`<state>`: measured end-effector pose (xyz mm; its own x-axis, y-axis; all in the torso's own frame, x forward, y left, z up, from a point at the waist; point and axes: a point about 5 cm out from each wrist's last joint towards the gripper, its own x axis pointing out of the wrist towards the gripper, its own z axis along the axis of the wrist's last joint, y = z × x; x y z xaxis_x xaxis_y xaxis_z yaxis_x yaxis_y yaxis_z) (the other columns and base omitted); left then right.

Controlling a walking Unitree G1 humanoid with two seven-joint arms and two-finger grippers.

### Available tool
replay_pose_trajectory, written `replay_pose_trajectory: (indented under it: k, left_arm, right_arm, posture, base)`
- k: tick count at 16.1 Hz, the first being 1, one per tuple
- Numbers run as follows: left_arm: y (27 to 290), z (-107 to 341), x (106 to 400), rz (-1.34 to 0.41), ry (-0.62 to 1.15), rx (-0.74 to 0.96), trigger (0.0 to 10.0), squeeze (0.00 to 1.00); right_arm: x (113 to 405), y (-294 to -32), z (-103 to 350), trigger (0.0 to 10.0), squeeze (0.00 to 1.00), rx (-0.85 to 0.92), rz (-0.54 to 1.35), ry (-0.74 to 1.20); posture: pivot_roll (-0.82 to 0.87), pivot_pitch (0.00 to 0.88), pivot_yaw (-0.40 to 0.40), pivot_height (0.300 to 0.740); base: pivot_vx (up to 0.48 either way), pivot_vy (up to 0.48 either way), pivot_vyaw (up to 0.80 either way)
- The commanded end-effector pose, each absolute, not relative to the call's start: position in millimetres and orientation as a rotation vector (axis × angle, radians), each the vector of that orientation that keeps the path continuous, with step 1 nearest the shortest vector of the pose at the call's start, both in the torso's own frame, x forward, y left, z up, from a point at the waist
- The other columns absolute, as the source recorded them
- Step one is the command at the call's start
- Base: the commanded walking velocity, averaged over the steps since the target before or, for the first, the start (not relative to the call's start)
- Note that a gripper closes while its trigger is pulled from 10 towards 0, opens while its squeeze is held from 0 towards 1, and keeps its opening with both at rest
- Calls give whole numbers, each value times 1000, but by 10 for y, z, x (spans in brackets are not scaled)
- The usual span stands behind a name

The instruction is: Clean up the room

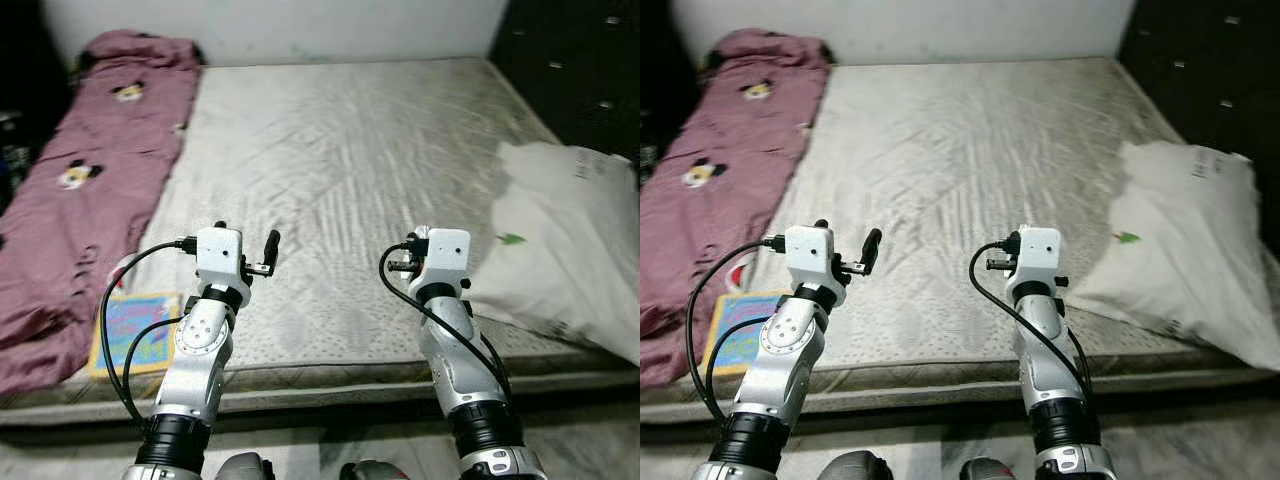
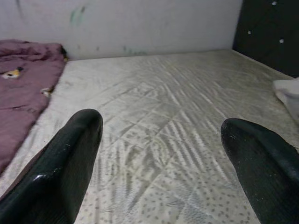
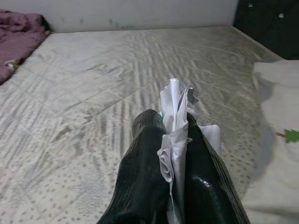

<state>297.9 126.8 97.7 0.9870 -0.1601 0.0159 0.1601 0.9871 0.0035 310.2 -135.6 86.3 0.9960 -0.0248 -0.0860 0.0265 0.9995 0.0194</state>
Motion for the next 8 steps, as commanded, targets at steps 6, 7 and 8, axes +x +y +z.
replay_pose_trajectory:
  k: [6,7,8]
  left_arm:
    - [1278,992,2991,-178,-19,42,10000,0]
    - [1282,985,2991,-181,-14,18,10000,0]
    - [1277,986,2992,-188,-14,18,10000,0]
  right_arm:
    - [3138,-1297,897,10000,0,34,7,73]
    - [3137,-1292,898,10000,0,32,12,71]
    - [3137,-1292,898,10000,0,32,13,70]
  posture:
    - [40,0,27,740]
    - [38,0,27,740]
    - [38,0,27,740]
  base:
    - [0,0,-495]
    - [0,0,0]
    - [0,0,0]
